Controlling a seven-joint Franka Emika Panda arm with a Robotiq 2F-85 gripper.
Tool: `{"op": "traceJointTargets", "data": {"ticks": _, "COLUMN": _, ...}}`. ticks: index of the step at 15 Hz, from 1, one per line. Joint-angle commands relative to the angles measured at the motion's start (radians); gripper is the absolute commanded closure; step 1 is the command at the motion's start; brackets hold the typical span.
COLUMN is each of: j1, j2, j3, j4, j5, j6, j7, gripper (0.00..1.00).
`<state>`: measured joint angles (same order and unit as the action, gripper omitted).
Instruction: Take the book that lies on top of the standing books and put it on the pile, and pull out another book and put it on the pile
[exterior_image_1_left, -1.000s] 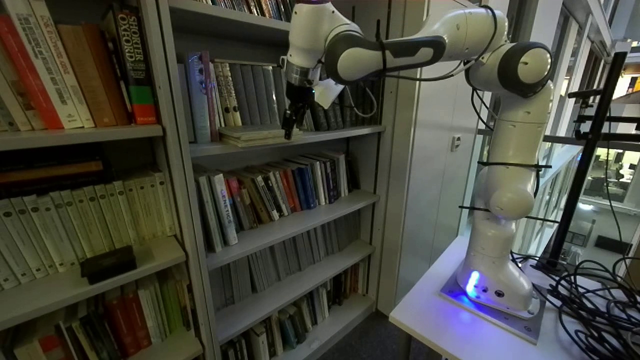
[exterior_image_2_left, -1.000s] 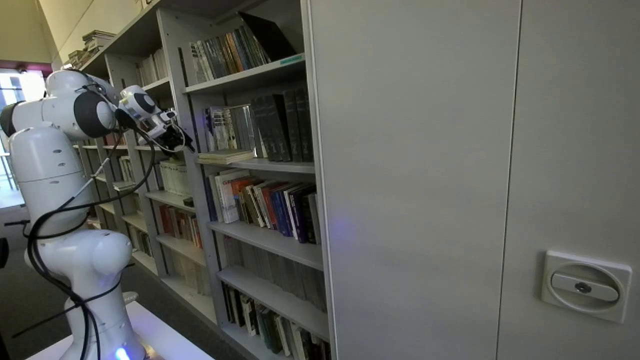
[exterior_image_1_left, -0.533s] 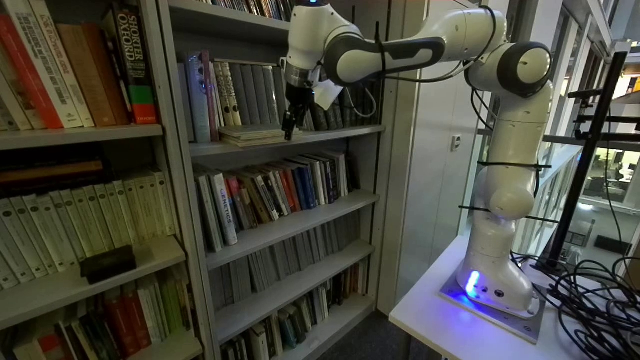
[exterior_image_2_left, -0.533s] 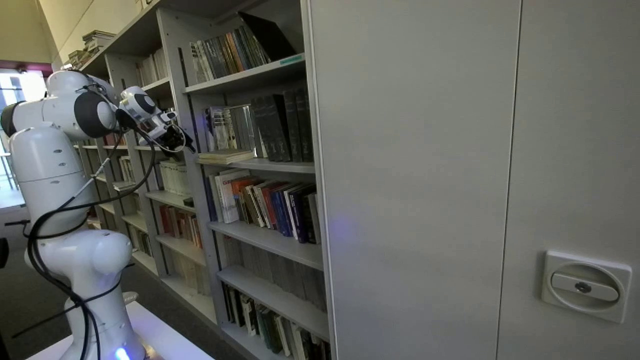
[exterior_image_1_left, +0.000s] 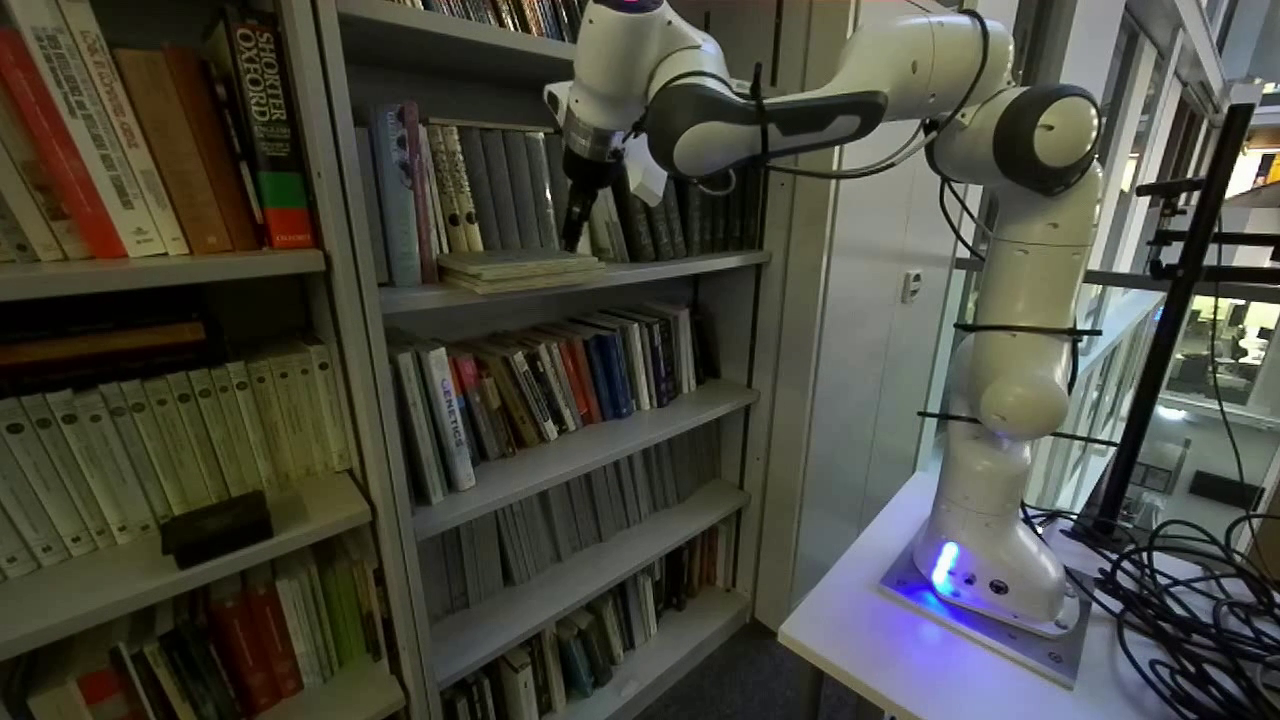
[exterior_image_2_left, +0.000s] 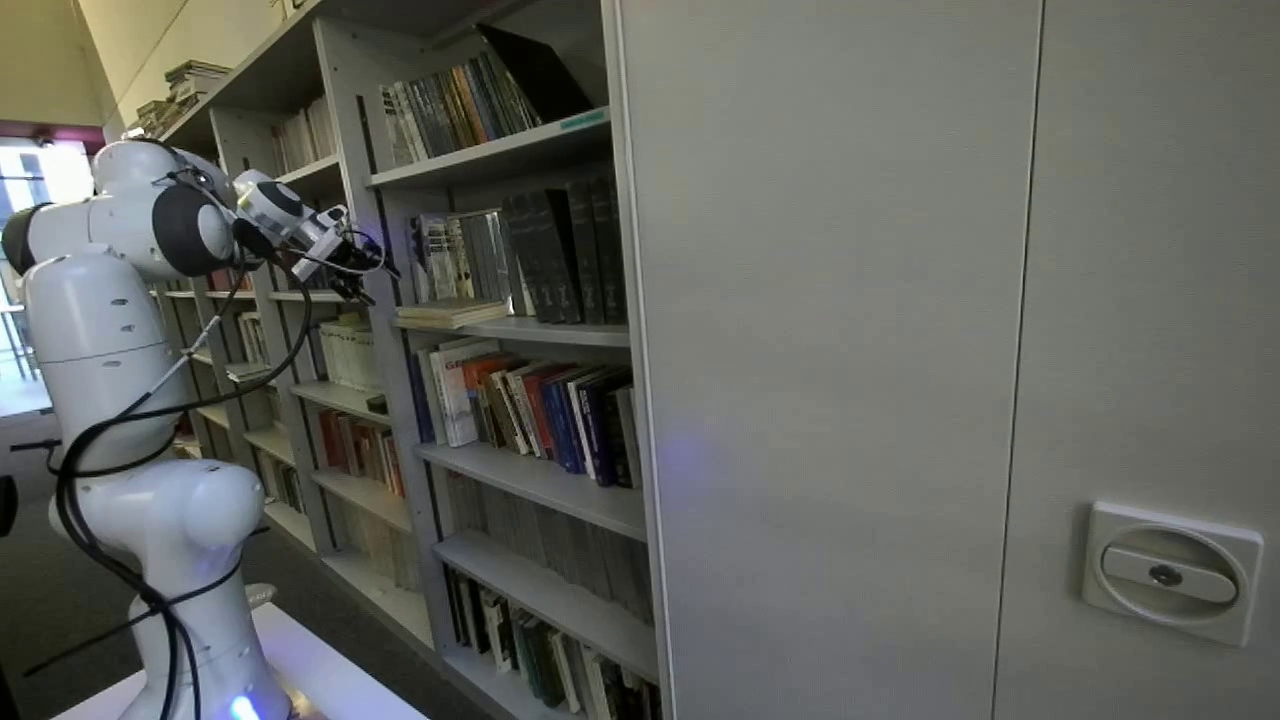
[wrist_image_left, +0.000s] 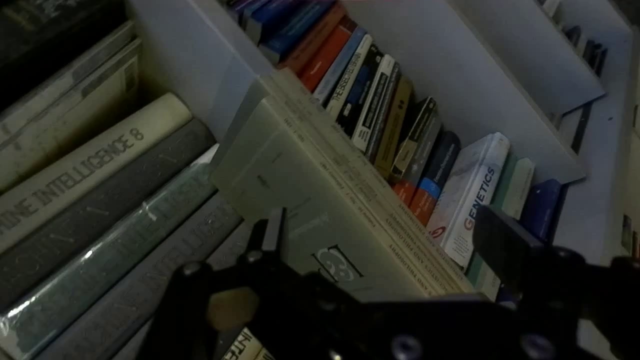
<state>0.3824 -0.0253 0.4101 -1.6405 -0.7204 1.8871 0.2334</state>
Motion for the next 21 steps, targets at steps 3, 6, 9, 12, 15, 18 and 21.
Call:
{"op": "traceJointTargets", "data": {"ticks": 3, "j1": 0.028, "j2": 0.075, "j3": 0.018, "j4": 0.097, "j5": -0.181, "j6": -0.034, "j7": -0.214, "gripper": 0.0}}
{"op": "traceJointTargets", "data": {"ticks": 6, "j1": 0.048, "j2": 0.081, "j3": 0.019, "j4": 0.082, "j5": -0.273, "j6": -0.01, "j7": -0.294, "gripper": 0.0}}
{"op": "traceJointTargets", "data": {"ticks": 9, "j1": 0.058, "j2": 0.084, "j3": 0.016, "j4": 0.069, "j5": -0.28, "j6": -0.009, "j7": -0.279, "gripper": 0.0}}
{"op": "traceJointTargets", "data": {"ticks": 12, "j1": 0.07, "j2": 0.089, "j3": 0.02, "j4": 0.069, "j5": -0.311, "j6": -0.008, "j7": -0.299, "gripper": 0.0}}
{"op": "traceJointTargets", "data": {"ticks": 15, "j1": 0.07, "j2": 0.089, "j3": 0.02, "j4": 0.069, "j5": -0.314, "j6": -0.008, "j7": -0.301, "gripper": 0.0}}
{"op": "traceJointTargets", "data": {"ticks": 18, "j1": 0.074, "j2": 0.102, "j3": 0.016, "j4": 0.077, "j5": -0.409, "j6": -0.009, "j7": -0.3, "gripper": 0.0}}
{"op": "traceJointTargets", "data": {"ticks": 21, "j1": 0.061, "j2": 0.153, "j3": -0.002, "j4": 0.13, "j5": -0.595, "j6": 0.062, "j7": -0.368, "gripper": 0.0}}
